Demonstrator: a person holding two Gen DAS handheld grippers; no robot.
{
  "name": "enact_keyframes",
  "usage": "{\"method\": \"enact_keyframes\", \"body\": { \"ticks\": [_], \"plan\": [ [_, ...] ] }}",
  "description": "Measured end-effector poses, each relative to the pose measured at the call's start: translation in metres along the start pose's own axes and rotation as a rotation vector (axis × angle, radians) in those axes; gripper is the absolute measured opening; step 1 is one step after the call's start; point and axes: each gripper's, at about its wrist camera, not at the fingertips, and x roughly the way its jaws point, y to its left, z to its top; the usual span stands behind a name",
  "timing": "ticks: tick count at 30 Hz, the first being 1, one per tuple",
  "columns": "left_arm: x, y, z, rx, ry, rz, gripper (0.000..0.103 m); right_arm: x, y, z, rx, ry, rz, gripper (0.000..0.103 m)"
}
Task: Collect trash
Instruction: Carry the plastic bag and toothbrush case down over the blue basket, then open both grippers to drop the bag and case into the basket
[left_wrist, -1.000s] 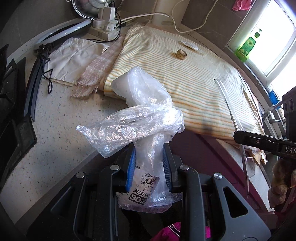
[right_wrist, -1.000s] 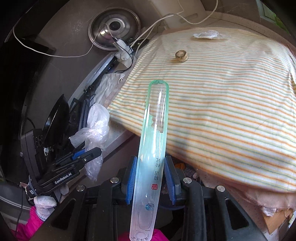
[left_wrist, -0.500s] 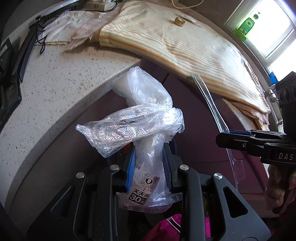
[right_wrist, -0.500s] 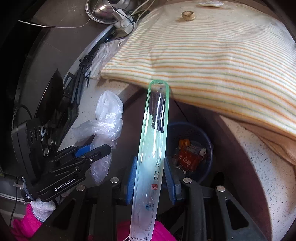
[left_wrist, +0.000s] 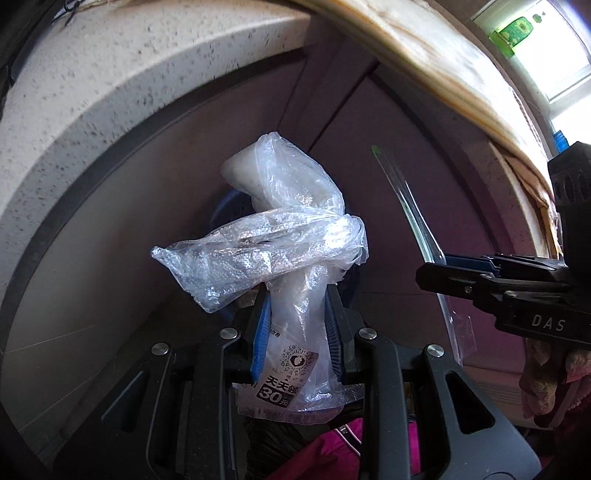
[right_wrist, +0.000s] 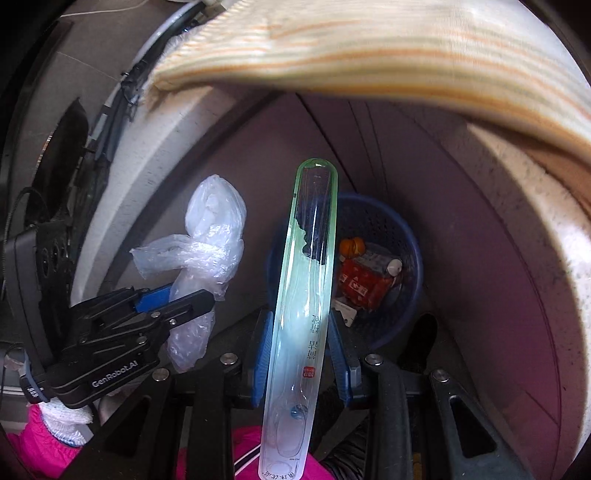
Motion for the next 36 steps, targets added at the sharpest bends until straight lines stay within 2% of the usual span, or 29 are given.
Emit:
{"method": "enact_keyframes", "body": {
  "ticks": [14, 25, 29, 33, 36],
  "plan": [
    [0.034, 0.006, 0.003, 0.005, 0.088, 0.008, 0.027, 0.051, -0.022, 0.006, 0.053, 0.083, -0.064, 0.030],
    [0.042, -0.002, 0.015, 0.005, 0.095, 0.034, 0.030, 0.061, -0.024, 0.018, 0.039, 0.086, -0.079, 0.033],
    [0.039, -0.006, 0.013, 0.007, 0.093, 0.045, 0.034, 0.057, -0.027, 0.016, 0.027, 0.083, -0.084, 0.033],
    [0.038, -0.008, 0.015, 0.009, 0.082, 0.051, 0.056, 0.055, -0.024, 0.019, 0.017, 0.080, -0.095, 0.033],
    [0.037, -0.007, 0.015, 0.001, 0.078, 0.054, 0.061, 0.055, -0.023, 0.020, 0.008, 0.080, -0.103, 0.034]
  ]
}}
